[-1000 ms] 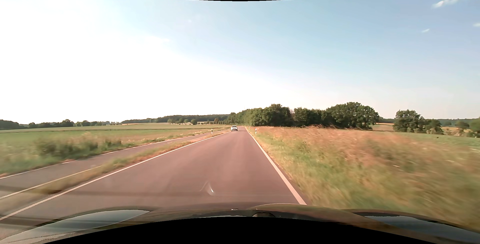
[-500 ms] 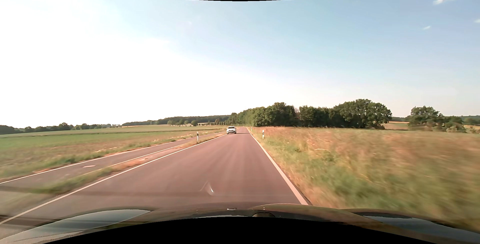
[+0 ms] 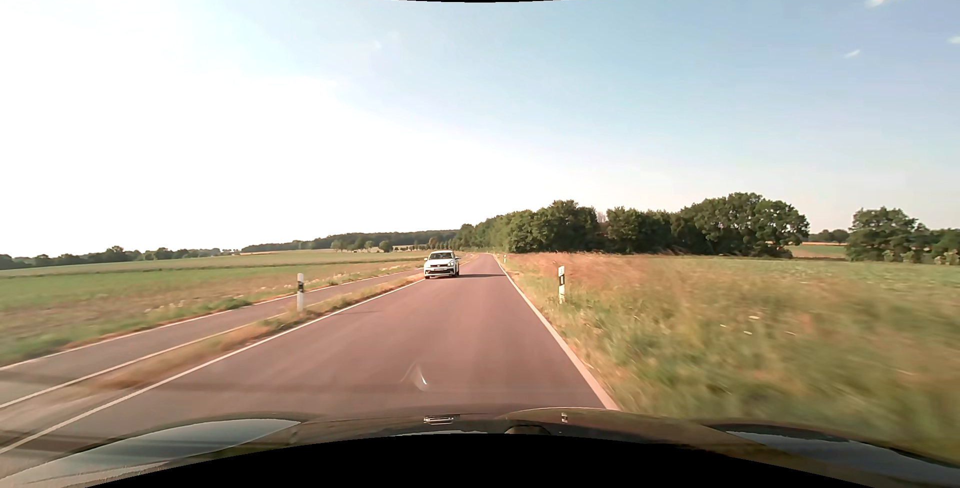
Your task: Follow the waypoints while adhering to traffic rules and regulations
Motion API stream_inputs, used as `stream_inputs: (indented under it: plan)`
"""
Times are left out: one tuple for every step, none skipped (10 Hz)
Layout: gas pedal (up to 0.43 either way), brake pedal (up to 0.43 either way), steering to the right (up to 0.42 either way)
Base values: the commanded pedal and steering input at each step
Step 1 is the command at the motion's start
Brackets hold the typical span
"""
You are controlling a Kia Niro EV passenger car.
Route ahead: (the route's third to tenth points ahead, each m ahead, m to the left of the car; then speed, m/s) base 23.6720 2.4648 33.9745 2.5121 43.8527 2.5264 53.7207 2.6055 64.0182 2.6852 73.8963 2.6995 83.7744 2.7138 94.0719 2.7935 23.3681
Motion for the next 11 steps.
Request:
stream_inputs:
  plan:
    - [0.299, 0.000, -0.002]
    - [0.299, 0.000, -0.002]
    - [0.299, 0.000, -0.002]
    - [0.299, 0.000, -0.002]
    - [0.299, 0.000, -0.001]
    - [0.299, 0.000, -0.002]
    - [0.299, 0.000, -0.002]
    - [0.299, 0.000, -0.002]
    - [0.299, 0.000, -0.002]
    - [0.299, 0.000, -0.002]
    - [0.299, 0.000, -0.002]
